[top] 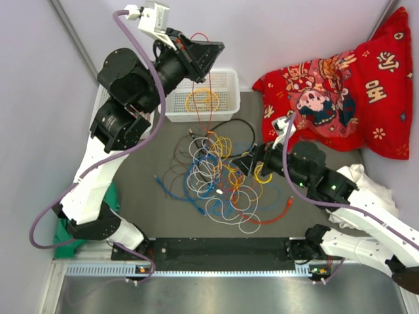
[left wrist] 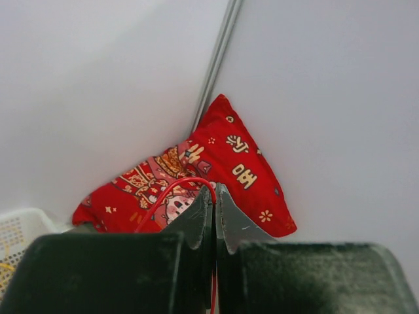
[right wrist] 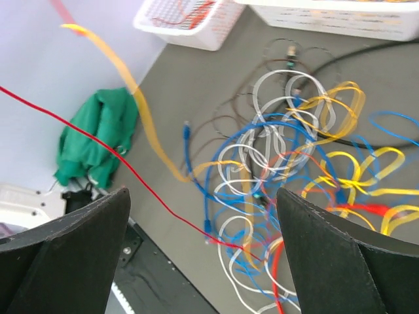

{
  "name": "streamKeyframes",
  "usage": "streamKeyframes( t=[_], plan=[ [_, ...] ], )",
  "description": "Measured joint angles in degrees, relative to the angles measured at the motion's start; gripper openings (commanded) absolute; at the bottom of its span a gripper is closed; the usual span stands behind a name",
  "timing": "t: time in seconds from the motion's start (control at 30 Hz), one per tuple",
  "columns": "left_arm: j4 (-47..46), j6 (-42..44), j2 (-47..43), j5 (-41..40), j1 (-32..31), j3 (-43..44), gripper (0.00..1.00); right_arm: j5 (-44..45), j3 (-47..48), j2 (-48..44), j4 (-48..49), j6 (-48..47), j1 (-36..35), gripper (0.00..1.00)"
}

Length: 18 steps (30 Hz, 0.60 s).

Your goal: Untangle the cables

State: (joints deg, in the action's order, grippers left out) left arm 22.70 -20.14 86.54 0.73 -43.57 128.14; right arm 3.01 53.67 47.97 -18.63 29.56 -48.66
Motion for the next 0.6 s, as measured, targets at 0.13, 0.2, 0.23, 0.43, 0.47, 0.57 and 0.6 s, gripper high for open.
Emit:
streamKeyframes(
  t=[0.13, 0.2, 0.23, 0.43, 0.47, 0.57, 0.6],
  plan=[
    [-0.04, -1.09, 0.24, 1.42, 0.00, -0.59, 0.00, -4.28, 0.00, 3.54, 5.33, 0.07, 0.00, 0.90],
    [-0.09, -1.46, 0.20, 1.84, 0.00, -0.98, 0.00, -5.88, 0.02, 5.03, 7.32, 0.09, 0.00, 0.89],
    [-0.17, -1.75, 0.20, 2.03, 0.00, -1.29, 0.00, -6.34, 0.02, 5.73, 8.31, 0.09, 0.00, 0.89],
    [-0.44, -2.84, 0.20, 3.50, 0.00, -3.08, 0.00, -7.15, 0.04, 9.97, 11.98, 0.07, 0.00, 0.80],
    [-0.42, -2.95, 0.20, 3.63, 0.00, -3.19, 0.00, -7.10, 0.07, 10.75, 12.48, 0.07, 0.00, 0.71],
    [-0.72, -3.34, 0.07, 4.09, 0.00, -3.96, 0.00, -5.99, 0.44, 13.11, 12.96, -0.04, -0.02, 0.23],
    [-0.81, -3.41, -0.09, 4.20, 0.00, -4.35, 0.00, -5.51, 0.74, 13.99, 12.96, 0.44, -0.02, 0.14]
  ],
)
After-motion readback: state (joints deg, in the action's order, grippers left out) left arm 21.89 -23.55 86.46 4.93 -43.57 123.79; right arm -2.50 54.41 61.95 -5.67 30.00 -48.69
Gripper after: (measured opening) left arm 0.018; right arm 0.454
